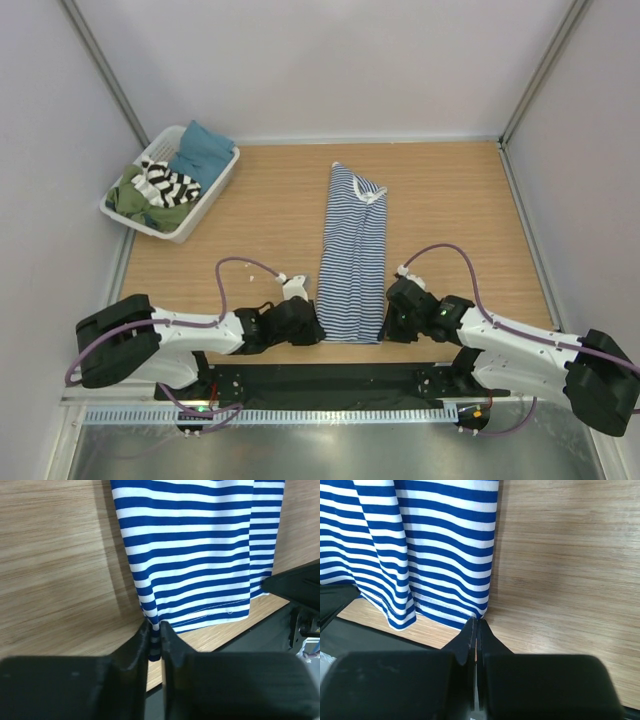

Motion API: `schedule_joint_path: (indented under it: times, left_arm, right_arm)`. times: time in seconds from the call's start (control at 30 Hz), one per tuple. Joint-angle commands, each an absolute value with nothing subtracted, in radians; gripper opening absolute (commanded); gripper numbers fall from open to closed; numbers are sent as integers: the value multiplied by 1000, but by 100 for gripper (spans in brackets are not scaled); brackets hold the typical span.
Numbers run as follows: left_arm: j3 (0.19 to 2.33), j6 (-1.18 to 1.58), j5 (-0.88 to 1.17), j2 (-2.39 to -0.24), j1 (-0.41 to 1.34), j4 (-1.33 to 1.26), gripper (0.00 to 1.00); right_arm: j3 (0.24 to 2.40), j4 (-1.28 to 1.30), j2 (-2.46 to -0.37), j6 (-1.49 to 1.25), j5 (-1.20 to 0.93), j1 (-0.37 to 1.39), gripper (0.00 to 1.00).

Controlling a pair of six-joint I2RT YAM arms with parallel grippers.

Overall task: Fold and stack the tank tops
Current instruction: Fold the tank top

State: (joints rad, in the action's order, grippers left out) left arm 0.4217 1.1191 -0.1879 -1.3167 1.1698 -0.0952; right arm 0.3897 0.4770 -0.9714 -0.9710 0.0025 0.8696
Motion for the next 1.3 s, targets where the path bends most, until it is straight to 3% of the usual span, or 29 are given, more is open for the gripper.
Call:
schedule_joint_path:
  times: [0.0, 0.03, 0.1, 0.37, 0.7, 0.97, 1.27]
  left_arm:
    - [430, 1097, -198, -1322, 1175, -32, 11]
    - [430, 1097, -198, -1315, 1175, -25, 4]
    - [449, 1091, -180, -1305, 1175, -12, 0]
    - [607, 1031, -183, -1270, 1154, 130, 0]
    - [798, 901, -130, -1275, 984, 228, 0]
    - [948, 798, -86, -1347, 835, 262, 0]
    - [1130, 732, -41, -1483, 761, 249, 0]
  right_arm:
    - [442, 488, -962, -951, 25, 876, 1]
    - [454, 491, -960, -947, 26, 876, 1]
    - [468, 502, -959, -933, 17, 876, 1]
    - [639, 613, -968, -839, 116, 876, 1]
    - [894, 722, -1084, -721, 285, 824, 1]
    - [1032, 677, -1192, -594, 232, 625, 1]
    - [1180, 652, -1351, -508, 180, 531, 1]
